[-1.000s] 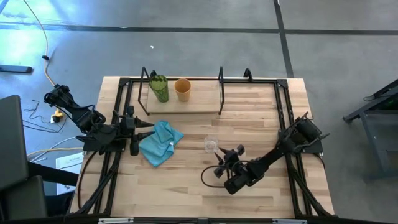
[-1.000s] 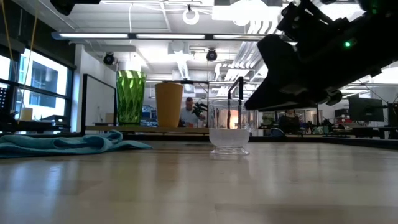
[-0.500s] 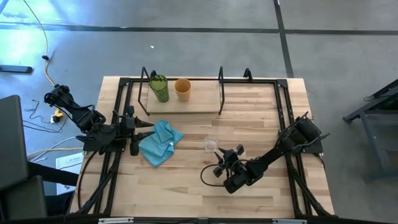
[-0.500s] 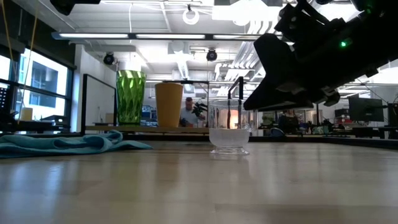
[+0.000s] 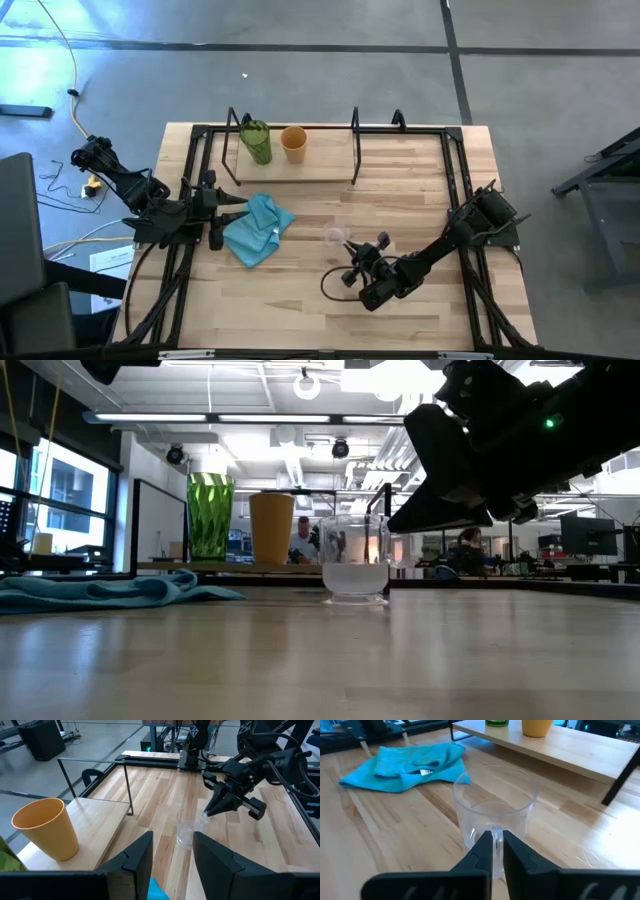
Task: Stack small to large cups/mugs on shelf
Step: Put the transparent mug on the shelf
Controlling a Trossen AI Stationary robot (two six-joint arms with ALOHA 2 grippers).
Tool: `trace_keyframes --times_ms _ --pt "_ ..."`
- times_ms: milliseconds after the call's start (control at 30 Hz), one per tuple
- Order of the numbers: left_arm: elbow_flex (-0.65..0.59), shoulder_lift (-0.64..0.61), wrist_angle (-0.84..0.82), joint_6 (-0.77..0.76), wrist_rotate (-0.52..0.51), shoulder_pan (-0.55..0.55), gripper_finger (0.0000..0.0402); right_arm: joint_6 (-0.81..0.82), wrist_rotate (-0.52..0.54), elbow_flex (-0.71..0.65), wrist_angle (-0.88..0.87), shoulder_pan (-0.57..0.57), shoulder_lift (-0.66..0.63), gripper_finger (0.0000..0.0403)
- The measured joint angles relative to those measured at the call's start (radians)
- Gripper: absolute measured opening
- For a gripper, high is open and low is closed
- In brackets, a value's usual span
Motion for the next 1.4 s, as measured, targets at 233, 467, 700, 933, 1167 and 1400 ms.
trace_keyframes --times_ms 233,467,700,933,1167,1400 --pt "0.0 0.0 0.0 0.0 0.0 0.0 0.0129 0.035 0.012 0.0 0.012 -0.013 0.0 0.0006" --pt "0.0 0.0 -0.006 0.0 0.0 0.0 0.0129 0.065 0.05 0.0 0.041 -0.05 0.0 0.0006" --pt "0.0 0.0 -0.015 0.0 0.001 0.0 0.0129 -0.039 0.052 0.0 0.172 -0.12 0.0 0.0005" --pt "0.0 0.0 -0.042 -0.008 0.003 0.0 0.0129 -0.127 0.052 0.0 0.256 -0.185 0.0 0.0005" --pt "0.0 0.0 -0.051 -0.008 0.011 0.0 0.0129 -0.202 0.051 0.0 0.334 -0.24 0.0 0.0005" --pt "0.0 0.0 -0.065 -0.03 0.012 0.0 0.0129 -0.3 0.046 0.043 0.371 -0.3 0.0 0.0005"
